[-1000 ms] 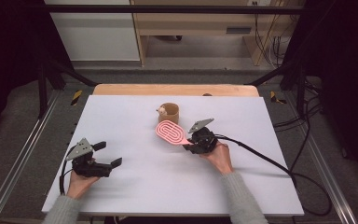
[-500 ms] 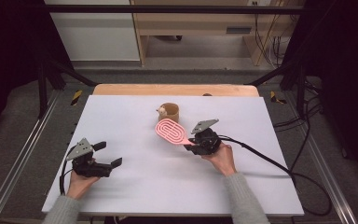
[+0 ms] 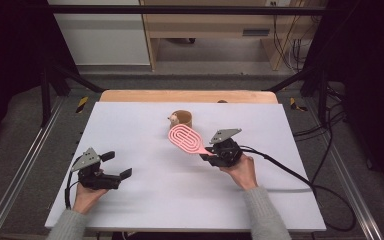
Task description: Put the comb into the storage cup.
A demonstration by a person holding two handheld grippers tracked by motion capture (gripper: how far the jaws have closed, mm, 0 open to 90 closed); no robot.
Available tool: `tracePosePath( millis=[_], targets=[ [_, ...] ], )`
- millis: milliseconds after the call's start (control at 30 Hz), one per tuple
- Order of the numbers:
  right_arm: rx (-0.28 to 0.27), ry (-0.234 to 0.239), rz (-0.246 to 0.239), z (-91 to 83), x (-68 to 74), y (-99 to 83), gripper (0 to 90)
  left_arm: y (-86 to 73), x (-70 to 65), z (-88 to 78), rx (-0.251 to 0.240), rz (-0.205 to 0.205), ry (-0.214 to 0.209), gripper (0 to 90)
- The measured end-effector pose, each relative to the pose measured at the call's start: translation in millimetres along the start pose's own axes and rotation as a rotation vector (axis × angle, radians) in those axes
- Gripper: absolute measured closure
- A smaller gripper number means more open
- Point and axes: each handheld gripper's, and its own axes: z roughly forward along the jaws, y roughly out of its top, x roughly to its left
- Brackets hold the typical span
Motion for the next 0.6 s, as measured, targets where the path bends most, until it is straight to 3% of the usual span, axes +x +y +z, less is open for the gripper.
tracePosePath(
  millis=[600],
  targets=[
    [-0.03,-0.024,0.0,-12.2,5.8,-2.8,69.6,8.0,-14.3,9.5,0.005,-0.013,-0.01,0.4]
  ],
)
